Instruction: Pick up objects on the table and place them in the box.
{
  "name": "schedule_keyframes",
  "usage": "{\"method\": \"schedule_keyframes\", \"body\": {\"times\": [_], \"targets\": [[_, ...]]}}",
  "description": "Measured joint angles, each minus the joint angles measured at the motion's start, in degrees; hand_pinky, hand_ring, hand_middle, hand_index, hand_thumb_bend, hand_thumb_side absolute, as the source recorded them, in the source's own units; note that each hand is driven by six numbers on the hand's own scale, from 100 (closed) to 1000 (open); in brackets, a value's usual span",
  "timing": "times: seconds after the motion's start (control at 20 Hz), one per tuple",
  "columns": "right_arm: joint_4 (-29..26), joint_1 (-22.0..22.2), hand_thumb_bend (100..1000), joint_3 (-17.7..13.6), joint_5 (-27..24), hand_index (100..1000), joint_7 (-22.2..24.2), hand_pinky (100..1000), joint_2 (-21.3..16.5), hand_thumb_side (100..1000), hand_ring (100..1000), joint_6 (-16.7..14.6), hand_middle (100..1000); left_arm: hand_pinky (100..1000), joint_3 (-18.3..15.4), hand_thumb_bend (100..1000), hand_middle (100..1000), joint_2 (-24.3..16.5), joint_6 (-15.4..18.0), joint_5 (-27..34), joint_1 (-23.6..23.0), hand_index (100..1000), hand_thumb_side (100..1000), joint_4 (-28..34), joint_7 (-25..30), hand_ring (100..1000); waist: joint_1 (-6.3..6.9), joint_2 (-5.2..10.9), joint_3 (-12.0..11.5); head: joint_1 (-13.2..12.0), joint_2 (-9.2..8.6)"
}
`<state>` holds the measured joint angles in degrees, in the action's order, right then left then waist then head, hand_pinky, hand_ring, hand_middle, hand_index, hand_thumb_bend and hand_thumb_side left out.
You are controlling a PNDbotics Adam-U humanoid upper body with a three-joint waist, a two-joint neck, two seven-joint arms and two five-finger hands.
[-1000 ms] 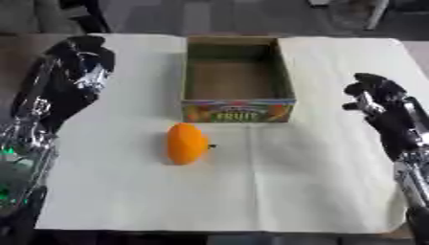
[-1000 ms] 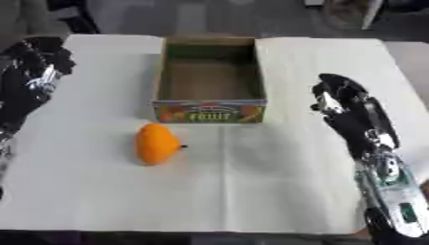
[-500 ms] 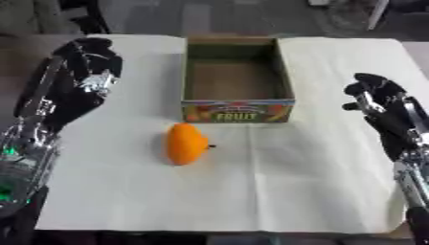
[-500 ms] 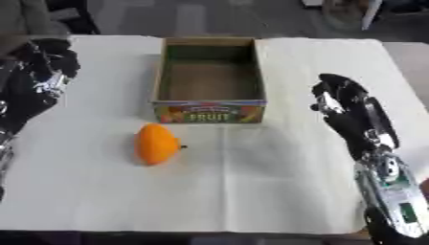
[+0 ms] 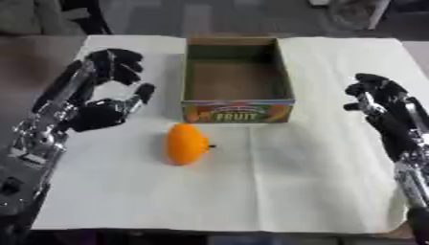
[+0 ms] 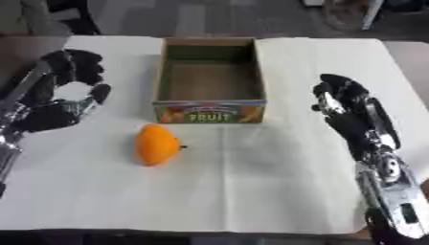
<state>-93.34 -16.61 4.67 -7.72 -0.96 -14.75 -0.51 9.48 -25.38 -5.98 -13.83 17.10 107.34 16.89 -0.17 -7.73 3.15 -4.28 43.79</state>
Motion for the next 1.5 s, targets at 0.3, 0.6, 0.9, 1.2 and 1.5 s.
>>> {"method": "schedule_keyframes", "body": {"times": [0.3,0.6,0.9,1.2,1.5], "targets": [[0.00,0.00,100,0.02,0.00,785,0.02,639,-0.01,370,776,0.01,633,678,2.82,406,659,-0.35,-0.53,-7.00,1.39,807,286,-2.92,4.09,652,-0.02,0.02,0.08,-0.17,0.00],[0.00,-0.01,100,0.31,0.00,785,0.06,639,-0.01,370,776,-0.01,632,674,4.90,439,669,0.44,-0.72,-11.24,2.83,808,283,-6.46,4.35,653,-0.12,0.11,0.38,-0.35,0.00],[0.00,-0.01,100,0.33,0.00,785,0.08,639,-0.01,370,776,0.01,632,673,6.37,485,670,1.66,-0.52,-13.25,4.26,812,325,-9.49,4.23,652,-0.27,0.12,0.54,-0.62,0.00],[0.00,-0.01,100,0.33,0.00,785,0.15,638,-0.01,370,776,0.07,632,675,7.43,539,675,2.27,0.00,-14.04,4.75,815,380,-11.65,5.72,657,-0.28,0.12,0.74,-0.68,0.00],[0.00,-0.01,100,0.34,0.00,785,0.19,638,-0.01,370,776,0.08,632,686,8.68,581,689,2.71,0.71,-15.82,5.18,819,395,-13.21,8.18,669,-0.27,0.12,0.96,-0.74,0.00]]}}
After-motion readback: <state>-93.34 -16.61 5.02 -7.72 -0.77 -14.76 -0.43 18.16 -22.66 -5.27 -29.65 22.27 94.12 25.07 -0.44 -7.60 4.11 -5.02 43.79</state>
